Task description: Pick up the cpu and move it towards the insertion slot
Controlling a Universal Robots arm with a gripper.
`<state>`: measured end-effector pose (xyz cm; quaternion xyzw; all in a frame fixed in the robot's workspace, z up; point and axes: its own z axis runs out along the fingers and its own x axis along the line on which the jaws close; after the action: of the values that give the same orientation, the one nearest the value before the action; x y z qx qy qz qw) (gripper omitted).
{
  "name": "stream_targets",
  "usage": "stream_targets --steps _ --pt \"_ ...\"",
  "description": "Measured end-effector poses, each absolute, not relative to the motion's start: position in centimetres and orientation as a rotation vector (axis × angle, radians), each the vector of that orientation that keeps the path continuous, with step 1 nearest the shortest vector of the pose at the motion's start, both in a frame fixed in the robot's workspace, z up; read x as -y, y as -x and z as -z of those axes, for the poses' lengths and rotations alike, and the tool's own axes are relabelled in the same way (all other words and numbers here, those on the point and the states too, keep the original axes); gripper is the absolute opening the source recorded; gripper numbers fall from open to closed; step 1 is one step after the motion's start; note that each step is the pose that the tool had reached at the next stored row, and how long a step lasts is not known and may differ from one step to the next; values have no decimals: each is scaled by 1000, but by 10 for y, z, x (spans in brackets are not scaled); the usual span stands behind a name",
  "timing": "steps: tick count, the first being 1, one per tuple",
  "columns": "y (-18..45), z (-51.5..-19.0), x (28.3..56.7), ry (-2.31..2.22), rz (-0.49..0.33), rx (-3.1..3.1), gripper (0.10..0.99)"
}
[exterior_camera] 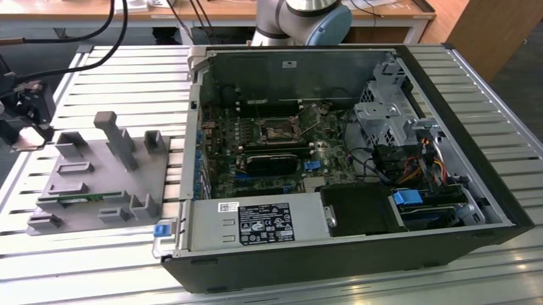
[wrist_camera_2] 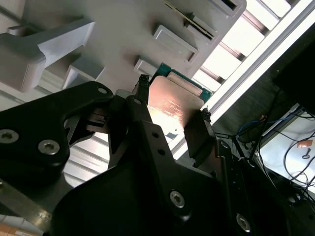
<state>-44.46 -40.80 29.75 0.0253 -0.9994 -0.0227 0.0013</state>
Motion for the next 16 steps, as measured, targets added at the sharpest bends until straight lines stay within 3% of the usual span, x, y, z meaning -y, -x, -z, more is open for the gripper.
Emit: stream_targets --steps 16 --pt "445 -317 407 -79 71 3137 537"
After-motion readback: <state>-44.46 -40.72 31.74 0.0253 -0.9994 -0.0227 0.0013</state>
